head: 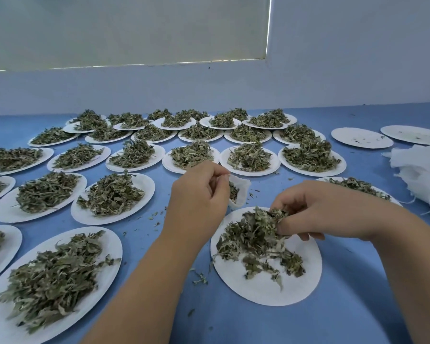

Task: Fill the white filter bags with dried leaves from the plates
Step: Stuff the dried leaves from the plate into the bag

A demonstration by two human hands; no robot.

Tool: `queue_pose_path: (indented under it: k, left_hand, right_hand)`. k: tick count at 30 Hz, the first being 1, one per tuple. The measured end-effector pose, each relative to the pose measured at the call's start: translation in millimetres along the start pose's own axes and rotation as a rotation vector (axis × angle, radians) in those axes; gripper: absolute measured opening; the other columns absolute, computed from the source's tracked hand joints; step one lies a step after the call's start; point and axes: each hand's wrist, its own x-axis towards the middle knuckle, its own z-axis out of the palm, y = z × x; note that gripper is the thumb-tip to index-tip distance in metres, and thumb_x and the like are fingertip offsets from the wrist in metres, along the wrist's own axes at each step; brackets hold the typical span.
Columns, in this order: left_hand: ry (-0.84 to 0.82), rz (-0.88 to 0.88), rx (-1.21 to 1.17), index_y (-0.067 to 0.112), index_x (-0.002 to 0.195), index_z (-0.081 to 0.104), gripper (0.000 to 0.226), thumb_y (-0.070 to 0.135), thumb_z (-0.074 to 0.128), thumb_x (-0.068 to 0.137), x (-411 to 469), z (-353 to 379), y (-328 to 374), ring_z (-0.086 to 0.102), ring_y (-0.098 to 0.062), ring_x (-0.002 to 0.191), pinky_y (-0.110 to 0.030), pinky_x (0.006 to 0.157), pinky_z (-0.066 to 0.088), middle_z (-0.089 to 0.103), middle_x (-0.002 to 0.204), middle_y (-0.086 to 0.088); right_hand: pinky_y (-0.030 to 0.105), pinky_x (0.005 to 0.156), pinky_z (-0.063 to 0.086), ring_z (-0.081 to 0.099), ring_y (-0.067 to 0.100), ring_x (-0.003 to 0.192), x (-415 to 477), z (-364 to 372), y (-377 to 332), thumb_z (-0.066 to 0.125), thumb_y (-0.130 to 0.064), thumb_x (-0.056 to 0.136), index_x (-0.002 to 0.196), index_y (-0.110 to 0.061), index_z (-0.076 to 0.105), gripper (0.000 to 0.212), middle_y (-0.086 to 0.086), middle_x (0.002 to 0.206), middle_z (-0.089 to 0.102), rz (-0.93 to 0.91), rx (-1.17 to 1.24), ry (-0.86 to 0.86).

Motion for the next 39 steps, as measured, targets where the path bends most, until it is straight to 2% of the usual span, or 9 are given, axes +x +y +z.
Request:
queue_pose_path:
  k: [6, 9, 15, 21, 24, 27, 30, 34, 39]
  left_hand:
    - [-0.023, 0.045, 0.06, 0.017, 0.086, 0.066, 0.011, 0.011, 0.059, 0.091, 1, 0, 1, 0.042, -0.001, 0.054, -0.01, 0.052, 0.032, 0.038, 0.055, 0.013]
    - [-0.044, 0.042, 0.072, 0.016, 0.085, 0.065, 0.01, 0.011, 0.059, 0.091, 1, 1, 1, 0.04, -0.004, 0.053, -0.014, 0.052, 0.032, 0.039, 0.055, 0.01]
    - [-0.068, 0.015, 0.083, 0.017, 0.084, 0.065, 0.009, 0.012, 0.06, 0.09, 0, 2, -1, 0.041, -0.009, 0.055, -0.024, 0.052, 0.037, 0.045, 0.057, 0.002]
    - [-0.077, 0.008, 0.076, 0.015, 0.082, 0.065, 0.009, 0.012, 0.06, 0.09, -1, 4, -1, 0.041, -0.008, 0.057, -0.015, 0.053, 0.032, 0.045, 0.058, 0.001]
    - [-0.12, 0.014, 0.07, 0.016, 0.084, 0.065, 0.009, 0.016, 0.058, 0.089, -1, 5, 0, 0.043, -0.007, 0.059, -0.014, 0.054, 0.032, 0.048, 0.06, 0.003]
    - [-0.141, 0.021, 0.073, 0.017, 0.085, 0.066, 0.012, 0.02, 0.055, 0.087, -2, 6, 2, 0.044, -0.005, 0.061, -0.013, 0.054, 0.03, 0.047, 0.061, 0.006]
    - [-0.148, 0.002, 0.073, 0.019, 0.085, 0.066, 0.015, 0.024, 0.052, 0.085, -1, 7, 3, 0.045, -0.006, 0.063, -0.015, 0.054, 0.031, 0.047, 0.061, 0.009]
    - [-0.133, -0.026, 0.038, 0.019, 0.082, 0.066, 0.011, 0.02, 0.055, 0.087, -1, 7, 3, 0.047, -0.007, 0.064, -0.015, 0.056, 0.036, 0.05, 0.062, 0.006]
    - [-0.134, -0.066, 0.02, 0.021, 0.083, 0.065, 0.01, 0.018, 0.058, 0.088, -1, 9, 1, 0.048, -0.005, 0.065, -0.016, 0.057, 0.038, 0.049, 0.061, 0.008]
  right_hand:
    - [0.019, 0.047, 0.041, 0.055, 0.008, 0.051, 6, -4, -15, 0.067, -0.03, 0.08, 0.073, -0.017, 0.067, 0.015, -0.004, 0.06, 0.065, 0.053, -0.064, 0.037]
    - [0.015, 0.043, 0.039, 0.053, 0.004, 0.044, 13, -4, -26, 0.067, -0.03, 0.08, 0.067, -0.016, 0.066, 0.019, -0.002, 0.06, 0.067, 0.101, -0.147, 0.052]
    - [0.018, 0.045, 0.043, 0.053, 0.013, 0.047, 24, -6, -44, 0.062, -0.03, 0.08, 0.068, -0.004, 0.069, 0.029, 0.008, 0.062, 0.069, 0.175, -0.301, 0.037]
    - [0.016, 0.039, 0.037, 0.045, 0.011, 0.035, 33, -7, -60, 0.064, -0.033, 0.079, 0.055, -0.01, 0.063, 0.033, -0.003, 0.044, 0.059, 0.16, -0.534, 0.095]
    - [0.02, 0.042, 0.027, 0.031, 0.014, 0.033, 39, 3, -64, 0.065, -0.029, 0.077, 0.046, -0.016, 0.041, 0.042, -0.005, 0.028, 0.033, 0.142, -0.719, 0.159]
    - [0.024, 0.043, 0.021, 0.022, 0.017, 0.041, 40, 13, -63, 0.063, -0.028, 0.079, 0.049, -0.017, 0.03, 0.046, -0.003, 0.04, 0.022, 0.091, -0.79, 0.218]
    - [0.025, 0.045, 0.026, 0.027, 0.017, 0.044, 39, 16, -60, 0.064, -0.035, 0.078, 0.051, -0.016, 0.033, 0.046, -0.001, 0.046, 0.028, 0.059, -0.742, 0.33]
    - [0.03, 0.051, 0.041, 0.051, 0.019, 0.056, 39, 22, -53, 0.065, -0.046, 0.078, 0.066, -0.016, 0.058, 0.034, 0.002, 0.065, 0.055, 0.037, -0.745, 0.436]
    - [0.028, 0.056, 0.044, 0.054, 0.015, 0.062, 38, 26, -44, 0.067, -0.049, 0.077, 0.08, -0.02, 0.066, 0.03, 0.0, 0.073, 0.065, 0.018, -0.63, 0.487]
